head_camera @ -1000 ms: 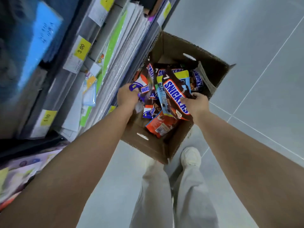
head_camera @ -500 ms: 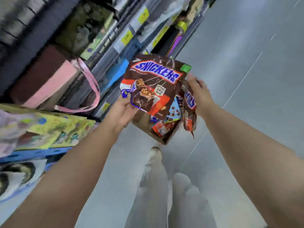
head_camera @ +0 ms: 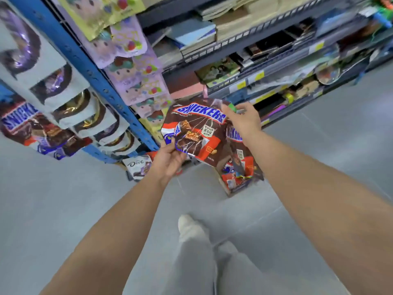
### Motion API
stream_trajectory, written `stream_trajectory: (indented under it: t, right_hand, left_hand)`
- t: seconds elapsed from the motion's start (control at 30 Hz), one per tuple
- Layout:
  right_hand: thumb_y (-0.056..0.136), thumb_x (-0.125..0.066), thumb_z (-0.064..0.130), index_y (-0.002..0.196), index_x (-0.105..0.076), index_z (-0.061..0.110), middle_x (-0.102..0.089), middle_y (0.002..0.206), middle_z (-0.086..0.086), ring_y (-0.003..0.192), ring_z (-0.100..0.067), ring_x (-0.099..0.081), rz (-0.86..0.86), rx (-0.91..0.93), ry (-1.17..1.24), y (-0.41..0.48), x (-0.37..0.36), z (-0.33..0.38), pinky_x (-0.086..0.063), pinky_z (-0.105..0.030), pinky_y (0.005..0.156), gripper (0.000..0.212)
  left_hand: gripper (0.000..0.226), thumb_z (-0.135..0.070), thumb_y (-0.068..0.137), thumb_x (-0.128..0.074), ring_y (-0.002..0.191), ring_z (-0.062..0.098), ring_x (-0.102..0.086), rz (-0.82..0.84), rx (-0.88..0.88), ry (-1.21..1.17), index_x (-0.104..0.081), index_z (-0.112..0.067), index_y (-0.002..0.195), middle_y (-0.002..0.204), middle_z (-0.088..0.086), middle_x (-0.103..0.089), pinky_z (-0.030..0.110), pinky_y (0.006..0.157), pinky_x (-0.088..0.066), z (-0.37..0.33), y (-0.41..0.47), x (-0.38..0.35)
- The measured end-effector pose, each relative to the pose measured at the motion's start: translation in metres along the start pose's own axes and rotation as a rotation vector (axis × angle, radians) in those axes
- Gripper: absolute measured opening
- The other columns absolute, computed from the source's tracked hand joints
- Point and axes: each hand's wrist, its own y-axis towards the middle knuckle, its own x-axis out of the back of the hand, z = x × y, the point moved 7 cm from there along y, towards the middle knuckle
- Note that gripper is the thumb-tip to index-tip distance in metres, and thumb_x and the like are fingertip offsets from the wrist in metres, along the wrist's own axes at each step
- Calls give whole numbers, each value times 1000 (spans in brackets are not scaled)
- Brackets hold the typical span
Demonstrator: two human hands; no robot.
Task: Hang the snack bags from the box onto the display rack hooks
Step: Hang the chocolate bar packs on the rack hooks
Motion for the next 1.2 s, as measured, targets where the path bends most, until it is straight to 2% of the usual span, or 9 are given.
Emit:
stream_trajectory:
  t: [0.17,0.27,0.43,0.47,0.57,0.7,0.93,1.07,1.2]
  right_hand:
    - [81,-69,36,72,-59,22,-67,100,-9,96,-25,-65,230,-16,125,-52,-68,34,-52,-41,91,20]
    - [90,-61,27,90,-62,12,-63,103,-11,96,-19,-57,254,54,137,-86,-101,71,-46,-32,83,15]
    - [90,-59,33,107,-61,9,-65,99,-6,92,-18,-60,373,273,-49,-152,-165,128,-42,-26,79,29]
    - [91,-58,33,102,-60,12,-64,95,-5,88,-17,-59,415,317,-134,-166,-181,135,-39,-24,76,24]
    - [91,-56,39,107,-61,3,-64,107,-13,102,-26,-58,540,428,-344,-206,-228,147,-44,-30,81,40]
    - [94,-53,34,60,-36,21,-37,62,5,60,-13,-39,599,532,-549,-243,-267,149,-27,-23,52,40]
    - [92,-57,29,62,-49,16,-48,59,3,49,-4,-46,693,405,-461,-250,-302,118,-34,-16,46,34]
    - [91,-58,34,93,-62,-3,-69,99,-20,86,-30,-66,784,337,-533,-245,-318,102,-51,-34,73,37]
    - [85,-68,26,111,-64,2,-66,111,-5,96,-19,-62,841,344,-465,-230,-326,124,-51,-30,83,36]
  left_hand:
    - [32,0,97,-31,80,20,-72,15,-71,-44,-49,4,124,91,13,-72,34,68,-60,-57,-57,29]
    - [25,-5,99,-32,71,20,-71,-63,-28,-6,-56,-1,103,78,11,-73,33,64,-60,-91,-86,53]
    - [14,-13,93,-51,76,19,-51,-393,121,701,-51,-13,79,85,8,-53,37,86,-40,-165,-131,114]
    - [4,-12,88,-59,84,20,-52,-434,22,804,-54,-12,87,94,7,-55,34,84,-39,-189,-139,118]
    - [60,-12,59,-77,98,22,-60,-346,-500,1050,-52,-19,113,111,5,-62,38,86,-50,-261,-156,107]
    - [54,-14,78,-64,123,23,-49,-273,-758,1696,-51,-21,130,129,3,-58,51,111,-26,-290,-177,104]
    - [22,-23,94,-55,95,17,-63,-233,-504,1360,-62,-8,108,104,2,-65,29,78,-52,-289,-190,163]
    - [16,-21,94,-55,88,12,-62,-344,-490,1208,-61,-9,104,110,9,-66,22,67,-52,-280,-176,186]
    - [20,-31,94,-54,94,10,-60,-531,-621,1257,-60,-20,109,117,1,-64,20,68,-51,-296,-164,184]
